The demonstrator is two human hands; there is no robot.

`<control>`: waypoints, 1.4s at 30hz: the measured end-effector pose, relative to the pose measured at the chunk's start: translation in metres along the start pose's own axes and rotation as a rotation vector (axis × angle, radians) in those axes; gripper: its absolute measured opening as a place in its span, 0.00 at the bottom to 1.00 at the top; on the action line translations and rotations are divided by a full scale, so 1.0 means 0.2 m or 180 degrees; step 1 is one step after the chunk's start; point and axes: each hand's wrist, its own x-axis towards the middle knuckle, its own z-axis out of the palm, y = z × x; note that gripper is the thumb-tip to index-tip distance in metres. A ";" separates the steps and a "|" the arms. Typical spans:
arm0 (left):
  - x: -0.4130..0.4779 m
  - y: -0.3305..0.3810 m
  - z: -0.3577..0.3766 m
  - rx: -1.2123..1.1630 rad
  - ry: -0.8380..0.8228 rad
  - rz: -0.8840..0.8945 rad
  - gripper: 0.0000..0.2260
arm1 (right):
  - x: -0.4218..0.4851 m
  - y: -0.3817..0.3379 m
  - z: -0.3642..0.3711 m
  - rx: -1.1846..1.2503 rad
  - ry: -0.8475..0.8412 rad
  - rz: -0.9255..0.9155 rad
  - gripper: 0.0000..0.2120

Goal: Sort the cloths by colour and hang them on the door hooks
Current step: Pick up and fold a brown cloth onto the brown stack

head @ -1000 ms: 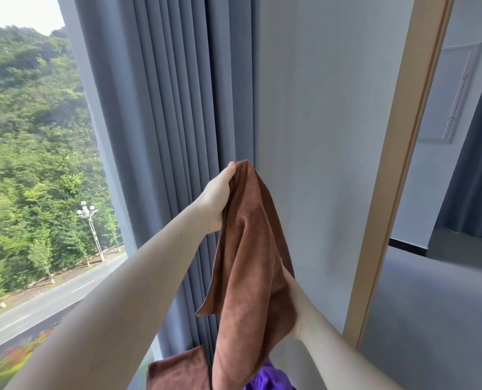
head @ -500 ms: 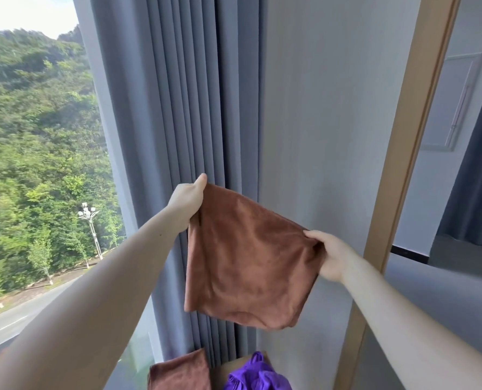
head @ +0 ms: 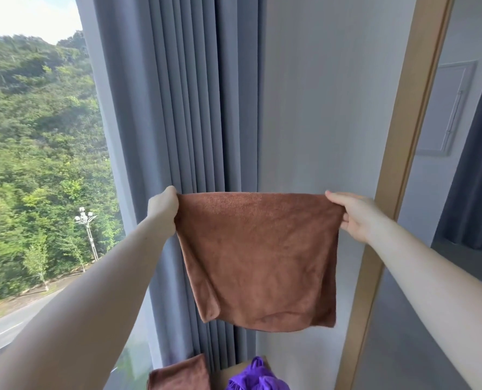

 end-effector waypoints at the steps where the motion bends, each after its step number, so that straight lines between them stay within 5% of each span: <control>1: 0.00 0.00 -0.01 -0.0031 0.0014 -0.0037 0.05 | -0.01 -0.02 0.01 -0.0014 -0.0032 -0.0125 0.07; 5: 0.14 -0.05 -0.06 0.0098 -0.0357 -0.0298 0.15 | -0.01 -0.08 0.02 0.0150 -0.0033 -0.0438 0.03; 16: 0.02 -0.01 -0.05 -0.0616 -0.1596 0.0108 0.08 | 0.02 -0.17 -0.01 -0.0372 -0.0162 -0.0591 0.05; 21: 0.05 -0.01 -0.04 -0.0455 -0.1514 0.0544 0.04 | 0.02 -0.21 -0.06 -0.0472 -0.0308 -0.0669 0.06; 25: 0.05 0.00 -0.07 -0.0436 -0.1555 0.0510 0.15 | 0.02 -0.25 -0.11 -0.0778 -0.0511 -0.0787 0.08; 33: 0.03 0.09 -0.06 -0.0315 -0.1441 0.0745 0.08 | 0.03 -0.27 -0.20 -0.1312 -0.0467 -0.0918 0.08; 42: 0.04 0.16 -0.04 0.0823 -0.1033 0.1390 0.05 | 0.05 -0.25 -0.23 -0.1851 -0.0255 -0.1159 0.10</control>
